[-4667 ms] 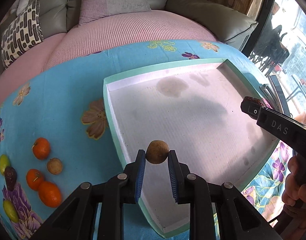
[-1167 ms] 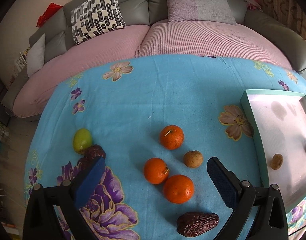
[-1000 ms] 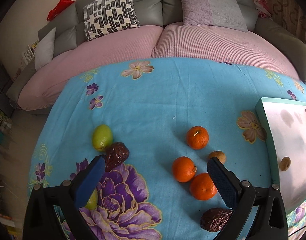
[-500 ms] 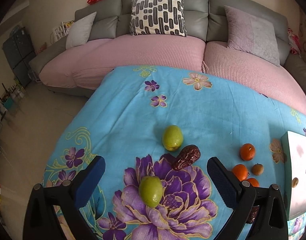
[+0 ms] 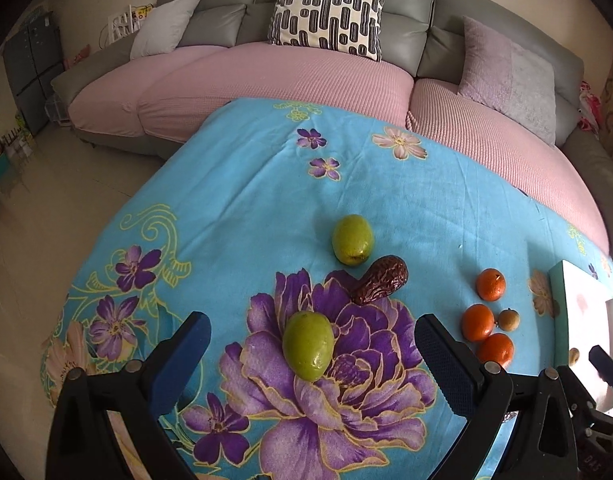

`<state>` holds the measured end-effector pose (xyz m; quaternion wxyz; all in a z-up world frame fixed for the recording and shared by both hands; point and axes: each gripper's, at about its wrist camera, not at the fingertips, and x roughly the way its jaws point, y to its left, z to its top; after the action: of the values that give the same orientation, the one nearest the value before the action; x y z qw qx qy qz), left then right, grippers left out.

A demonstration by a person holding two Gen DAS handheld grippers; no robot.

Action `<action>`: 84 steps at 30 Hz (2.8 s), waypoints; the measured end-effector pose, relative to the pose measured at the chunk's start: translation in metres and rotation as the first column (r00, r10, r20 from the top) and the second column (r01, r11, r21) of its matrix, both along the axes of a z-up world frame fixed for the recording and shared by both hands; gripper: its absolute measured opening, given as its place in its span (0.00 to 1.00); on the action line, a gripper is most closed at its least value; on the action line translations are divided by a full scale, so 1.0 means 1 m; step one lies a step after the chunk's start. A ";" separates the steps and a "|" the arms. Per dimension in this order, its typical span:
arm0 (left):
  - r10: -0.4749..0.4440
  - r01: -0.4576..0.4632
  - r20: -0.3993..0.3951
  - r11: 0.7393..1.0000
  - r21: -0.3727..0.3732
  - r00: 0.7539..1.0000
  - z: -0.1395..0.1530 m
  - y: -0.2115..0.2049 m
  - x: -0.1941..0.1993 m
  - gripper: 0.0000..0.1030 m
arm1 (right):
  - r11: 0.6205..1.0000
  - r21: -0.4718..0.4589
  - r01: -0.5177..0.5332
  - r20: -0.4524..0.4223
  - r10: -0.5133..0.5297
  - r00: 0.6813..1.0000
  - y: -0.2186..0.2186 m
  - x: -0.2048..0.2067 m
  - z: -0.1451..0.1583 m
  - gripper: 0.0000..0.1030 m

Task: Organize fruits
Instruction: 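Move both tools back over the remaining fruits, then grasp the second dark red date with the right gripper while the left gripper grasps the green pear, then carry the date into the tray with the right gripper while the left gripper carries the green pear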

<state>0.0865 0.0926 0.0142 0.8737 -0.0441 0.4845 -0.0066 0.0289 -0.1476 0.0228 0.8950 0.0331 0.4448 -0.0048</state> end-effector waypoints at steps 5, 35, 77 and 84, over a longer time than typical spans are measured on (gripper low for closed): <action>-0.005 0.003 -0.091 1.000 -0.015 0.996 -0.029 -0.004 0.010 0.98 | 1.000 0.002 -0.023 -0.101 0.023 0.995 0.021 0.002 -0.026 0.89; 0.000 -0.003 -0.048 0.999 -0.053 0.999 -0.013 -0.010 0.003 0.39 | 0.998 0.059 0.003 -0.115 0.004 0.993 0.020 -0.004 -0.023 0.57; -0.621 0.622 0.043 0.783 -0.027 0.783 0.019 -0.234 -0.081 0.39 | 0.809 0.104 0.579 -0.080 -0.573 0.816 -0.203 -0.077 0.000 0.57; -0.709 0.710 0.056 0.704 -0.013 0.703 0.014 -0.271 -0.100 0.39 | 0.777 0.115 0.619 -0.067 -0.616 0.785 -0.225 -0.096 0.004 0.57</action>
<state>-0.0133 -0.1786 0.0286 0.8140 0.1310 0.4437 -0.3512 -0.0671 -0.3731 0.0265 0.8342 0.2353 0.4200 -0.2690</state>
